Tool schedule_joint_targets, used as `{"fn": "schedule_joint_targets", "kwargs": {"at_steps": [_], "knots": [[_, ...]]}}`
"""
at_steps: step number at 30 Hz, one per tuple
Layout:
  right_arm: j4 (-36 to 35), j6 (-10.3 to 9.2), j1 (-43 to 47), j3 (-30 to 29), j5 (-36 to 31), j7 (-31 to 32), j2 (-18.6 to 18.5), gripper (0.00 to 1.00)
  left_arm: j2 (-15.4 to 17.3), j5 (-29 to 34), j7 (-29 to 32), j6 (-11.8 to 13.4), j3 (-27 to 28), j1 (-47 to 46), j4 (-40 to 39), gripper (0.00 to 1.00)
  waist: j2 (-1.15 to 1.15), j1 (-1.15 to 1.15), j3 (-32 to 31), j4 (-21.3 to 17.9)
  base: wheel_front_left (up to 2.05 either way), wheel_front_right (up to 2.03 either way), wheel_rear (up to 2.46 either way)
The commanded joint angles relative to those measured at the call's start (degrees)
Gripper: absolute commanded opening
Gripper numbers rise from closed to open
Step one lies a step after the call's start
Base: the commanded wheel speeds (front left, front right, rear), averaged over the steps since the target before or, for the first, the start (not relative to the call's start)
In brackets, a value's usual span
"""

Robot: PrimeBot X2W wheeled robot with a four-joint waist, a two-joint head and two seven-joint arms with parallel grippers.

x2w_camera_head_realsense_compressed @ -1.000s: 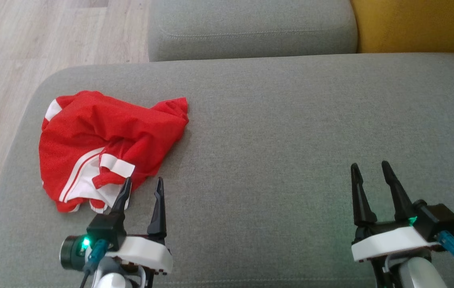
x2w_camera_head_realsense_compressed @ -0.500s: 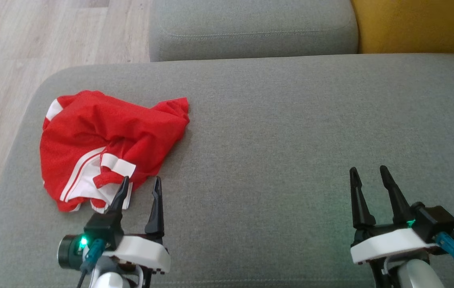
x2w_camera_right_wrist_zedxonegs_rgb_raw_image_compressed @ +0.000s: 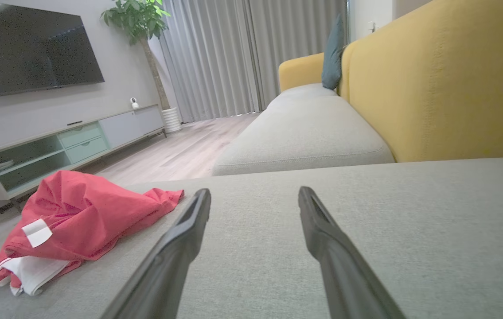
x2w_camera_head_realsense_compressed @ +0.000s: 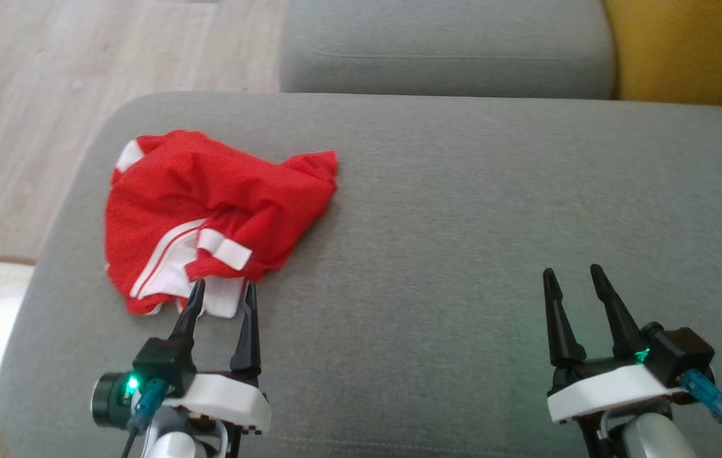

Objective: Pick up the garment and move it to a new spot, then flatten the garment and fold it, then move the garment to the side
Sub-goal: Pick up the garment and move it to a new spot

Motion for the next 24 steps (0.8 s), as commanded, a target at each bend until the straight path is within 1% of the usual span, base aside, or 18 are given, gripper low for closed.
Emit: {"fn": "schedule_joint_targets", "kwargs": {"at_steps": [1, 8, 16, 17, 24], "knots": [[-2.0, -0.04, -1.7, 1.8, 0.4, -0.6, -0.4, 1.00, -0.2, -0.2, -0.7, 0.4, 2.0, -2.9, -1.8, 1.00, 0.00, 0.00, -0.1, 1.9, 0.00, 0.00, 0.00], [-1.8, -0.04, -1.0, 2.9, 0.7, -0.6, -0.4, 1.00, -0.2, -0.5, -0.7, 0.9, 1.6, -2.6, -1.7, 1.00, 0.00, 0.00, -0.6, 7.3, 0.00, 0.00, 0.00], [-1.8, -0.04, -0.3, 3.9, 1.1, -0.6, -0.4, 1.00, -0.2, -1.2, -0.7, 0.9, 2.8, -2.0, -1.6, 1.00, 0.00, 0.00, -0.7, 13.3, 0.00, 0.00, 0.00], [-1.8, -0.04, -0.3, 3.9, 1.1, -0.6, -0.4, 1.00, -0.2, -1.2, -0.7, 0.9, 2.8, -2.0, -1.6, 1.00, 0.00, 0.00, -0.7, 13.3, 0.00, 0.00, 0.00], [-1.8, -0.04, 0.0, 5.0, 1.3, -0.6, -0.4, 1.00, -0.2, -0.7, -0.7, 0.5, 3.6, -1.7, -1.8, 1.00, 0.00, 0.00, -0.2, 16.9, 0.00, 0.00, 0.00]]}}
